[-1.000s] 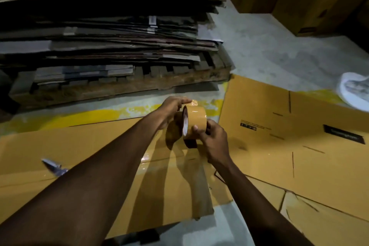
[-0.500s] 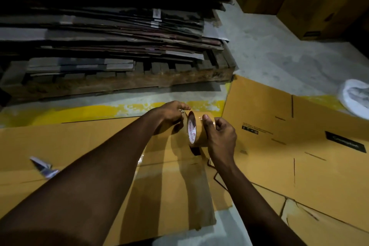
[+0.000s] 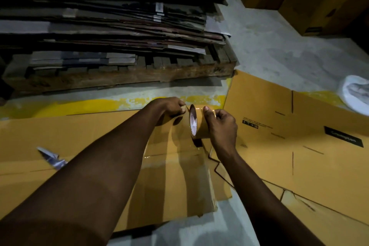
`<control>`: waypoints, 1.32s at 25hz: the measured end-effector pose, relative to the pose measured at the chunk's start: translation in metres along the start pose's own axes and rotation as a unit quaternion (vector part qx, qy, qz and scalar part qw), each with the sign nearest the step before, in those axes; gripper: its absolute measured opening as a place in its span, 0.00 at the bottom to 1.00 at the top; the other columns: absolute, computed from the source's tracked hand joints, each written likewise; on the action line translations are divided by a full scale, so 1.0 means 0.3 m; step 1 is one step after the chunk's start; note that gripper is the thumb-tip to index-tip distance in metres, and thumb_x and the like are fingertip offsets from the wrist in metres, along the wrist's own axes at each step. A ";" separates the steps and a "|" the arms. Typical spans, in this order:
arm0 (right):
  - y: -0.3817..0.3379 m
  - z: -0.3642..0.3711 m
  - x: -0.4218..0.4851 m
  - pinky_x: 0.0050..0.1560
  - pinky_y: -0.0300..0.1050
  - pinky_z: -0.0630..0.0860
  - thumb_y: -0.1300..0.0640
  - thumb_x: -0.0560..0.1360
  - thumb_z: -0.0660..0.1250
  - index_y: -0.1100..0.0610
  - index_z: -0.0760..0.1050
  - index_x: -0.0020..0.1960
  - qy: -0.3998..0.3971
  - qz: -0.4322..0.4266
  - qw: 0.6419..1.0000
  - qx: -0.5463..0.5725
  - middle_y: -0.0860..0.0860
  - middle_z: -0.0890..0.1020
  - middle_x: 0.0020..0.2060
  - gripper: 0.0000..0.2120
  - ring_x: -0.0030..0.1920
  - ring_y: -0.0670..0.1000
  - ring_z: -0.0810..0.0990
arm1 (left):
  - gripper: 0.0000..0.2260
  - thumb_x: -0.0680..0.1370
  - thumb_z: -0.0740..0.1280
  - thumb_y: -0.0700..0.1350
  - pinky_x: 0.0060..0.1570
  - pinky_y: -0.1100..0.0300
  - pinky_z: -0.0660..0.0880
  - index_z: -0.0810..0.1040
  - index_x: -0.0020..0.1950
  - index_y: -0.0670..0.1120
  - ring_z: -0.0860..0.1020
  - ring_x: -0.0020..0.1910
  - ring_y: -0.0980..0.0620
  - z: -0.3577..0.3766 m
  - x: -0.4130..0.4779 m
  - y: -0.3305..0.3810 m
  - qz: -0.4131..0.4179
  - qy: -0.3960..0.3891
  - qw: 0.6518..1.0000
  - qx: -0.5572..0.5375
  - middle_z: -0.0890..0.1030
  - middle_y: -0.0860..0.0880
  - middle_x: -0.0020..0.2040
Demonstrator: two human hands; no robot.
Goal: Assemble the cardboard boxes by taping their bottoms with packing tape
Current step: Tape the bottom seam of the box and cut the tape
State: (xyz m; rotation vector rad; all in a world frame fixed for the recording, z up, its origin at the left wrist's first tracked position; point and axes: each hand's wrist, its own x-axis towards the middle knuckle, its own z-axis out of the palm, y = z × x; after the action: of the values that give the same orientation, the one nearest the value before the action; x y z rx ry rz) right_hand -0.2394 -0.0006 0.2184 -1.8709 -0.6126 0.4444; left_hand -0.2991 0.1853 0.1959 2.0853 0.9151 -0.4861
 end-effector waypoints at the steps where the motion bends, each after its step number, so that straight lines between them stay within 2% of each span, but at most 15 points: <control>1: 0.002 -0.013 -0.002 0.32 0.37 0.66 0.48 0.77 0.69 0.54 0.74 0.34 -0.024 0.009 1.000 0.001 0.47 0.76 0.28 0.16 0.32 0.46 0.73 | 0.13 0.82 0.59 0.44 0.54 0.53 0.68 0.75 0.65 0.43 0.73 0.61 0.41 0.005 0.004 -0.010 -0.001 0.012 1.000 0.008 0.76 0.41 0.63; 2: 0.007 -0.028 -0.005 0.35 0.40 0.69 0.48 0.75 0.69 0.55 0.75 0.35 -0.056 0.017 0.998 0.009 0.47 0.77 0.29 0.14 0.33 0.47 0.74 | 0.14 0.82 0.60 0.46 0.56 0.54 0.68 0.75 0.66 0.45 0.73 0.62 0.41 0.011 0.007 -0.020 -0.001 0.028 0.999 0.022 0.75 0.42 0.65; 5: 0.019 -0.072 -0.033 0.45 0.51 0.76 0.53 0.73 0.69 0.55 0.80 0.42 -0.122 0.048 0.991 0.036 0.49 0.83 0.37 0.05 0.41 0.50 0.81 | 0.16 0.81 0.60 0.53 0.66 0.42 0.64 0.73 0.68 0.54 0.71 0.65 0.41 0.036 -0.003 -0.041 -0.015 0.063 0.996 0.059 0.73 0.46 0.69; 6: 0.022 -0.086 -0.049 0.44 0.52 0.76 0.53 0.73 0.69 0.53 0.80 0.41 -0.121 0.049 0.990 0.048 0.49 0.83 0.36 0.04 0.40 0.51 0.80 | 0.17 0.81 0.59 0.54 0.67 0.40 0.62 0.72 0.69 0.56 0.70 0.67 0.41 0.045 -0.015 -0.037 -0.019 0.072 0.995 0.072 0.72 0.47 0.70; 9: 0.023 -0.127 -0.111 0.36 0.47 0.68 0.46 0.72 0.69 0.52 0.74 0.33 -0.105 0.050 0.992 0.051 0.50 0.77 0.30 0.13 0.33 0.50 0.74 | 0.17 0.82 0.55 0.56 0.66 0.41 0.57 0.69 0.71 0.58 0.68 0.69 0.41 0.071 -0.056 -0.018 -0.035 0.127 0.986 0.103 0.71 0.47 0.71; 13: 0.031 -0.194 -0.175 0.40 0.45 0.71 0.57 0.76 0.70 0.55 0.76 0.40 -0.147 0.080 0.983 0.072 0.54 0.81 0.36 0.07 0.37 0.49 0.77 | 0.16 0.83 0.53 0.56 0.64 0.41 0.57 0.70 0.69 0.59 0.69 0.67 0.39 0.110 -0.084 -0.008 -0.041 0.178 0.977 0.111 0.73 0.45 0.69; 16: 0.045 -0.222 -0.214 0.38 0.47 0.69 0.53 0.76 0.70 0.56 0.75 0.38 -0.165 0.072 0.982 0.059 0.57 0.77 0.34 0.11 0.36 0.52 0.74 | 0.17 0.83 0.52 0.57 0.64 0.42 0.57 0.70 0.69 0.60 0.68 0.67 0.39 0.113 -0.085 -0.008 -0.047 0.193 0.974 0.104 0.72 0.45 0.70; 18: 0.055 -0.238 -0.244 0.36 0.43 0.69 0.55 0.78 0.69 0.56 0.74 0.38 -0.175 0.067 0.980 0.059 0.54 0.78 0.33 0.11 0.34 0.48 0.74 | 0.17 0.83 0.53 0.56 0.65 0.42 0.56 0.69 0.70 0.59 0.67 0.68 0.40 0.118 -0.088 -0.006 -0.043 0.197 0.974 0.107 0.72 0.45 0.70; 20: 0.061 -0.256 -0.274 0.38 0.43 0.74 0.58 0.77 0.70 0.57 0.77 0.42 -0.183 0.073 0.978 0.065 0.52 0.82 0.36 0.06 0.36 0.47 0.79 | 0.17 0.83 0.53 0.55 0.65 0.42 0.56 0.69 0.70 0.58 0.67 0.68 0.40 0.117 -0.091 -0.003 -0.045 0.193 0.974 0.107 0.71 0.45 0.71; 21: 0.066 -0.262 -0.290 0.41 0.48 0.76 0.57 0.77 0.70 0.58 0.79 0.45 -0.182 0.075 0.978 0.065 0.55 0.84 0.39 0.05 0.40 0.51 0.82 | 0.17 0.83 0.53 0.55 0.65 0.42 0.56 0.69 0.71 0.59 0.67 0.68 0.39 0.117 -0.091 -0.005 -0.046 0.192 0.975 0.107 0.71 0.45 0.71; 23: 0.075 -0.276 -0.327 0.46 0.55 0.79 0.53 0.76 0.71 0.58 0.80 0.47 -0.173 0.076 0.980 0.056 0.57 0.85 0.43 0.08 0.46 0.59 0.83 | 0.17 0.83 0.53 0.55 0.64 0.42 0.56 0.69 0.71 0.59 0.67 0.68 0.40 0.117 -0.090 -0.005 -0.045 0.190 0.975 0.106 0.72 0.45 0.70; 26: 0.085 -0.310 -0.379 0.46 0.57 0.78 0.52 0.74 0.71 0.56 0.80 0.46 -0.172 0.078 0.980 0.055 0.57 0.85 0.42 0.08 0.44 0.59 0.83 | 0.17 0.83 0.52 0.56 0.63 0.43 0.57 0.69 0.70 0.59 0.67 0.67 0.40 0.118 -0.091 -0.010 -0.044 0.192 0.974 0.113 0.72 0.44 0.70; 29: 0.094 -0.335 -0.428 0.38 0.52 0.71 0.41 0.70 0.71 0.61 0.76 0.39 -0.157 0.068 0.985 0.035 0.61 0.80 0.35 0.21 0.35 0.55 0.77 | 0.16 0.83 0.52 0.55 0.63 0.43 0.58 0.70 0.70 0.58 0.68 0.67 0.40 0.123 -0.099 -0.012 -0.036 0.199 0.972 0.115 0.72 0.44 0.69; 31: 0.104 -0.346 -0.457 0.36 0.57 0.70 0.34 0.68 0.69 0.66 0.73 0.40 -0.144 0.045 0.989 0.005 0.66 0.77 0.36 0.32 0.35 0.61 0.74 | 0.16 0.83 0.52 0.55 0.64 0.43 0.57 0.70 0.69 0.57 0.68 0.66 0.40 0.123 -0.101 -0.012 -0.033 0.202 0.972 0.114 0.73 0.43 0.68; 33: 0.109 -0.357 -0.484 0.37 0.59 0.72 0.35 0.70 0.68 0.68 0.74 0.41 -0.142 0.041 0.989 -0.012 0.65 0.77 0.36 0.33 0.37 0.64 0.76 | 0.16 0.83 0.52 0.55 0.64 0.43 0.57 0.71 0.68 0.57 0.68 0.66 0.39 0.124 -0.102 -0.009 -0.033 0.207 0.971 0.115 0.73 0.43 0.68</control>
State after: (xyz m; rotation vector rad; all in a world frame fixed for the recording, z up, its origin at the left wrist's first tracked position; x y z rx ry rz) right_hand -0.2879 -0.1771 0.2294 -1.8763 -0.7325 0.7695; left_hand -0.3227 0.1435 0.1900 2.4260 1.2181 -0.1968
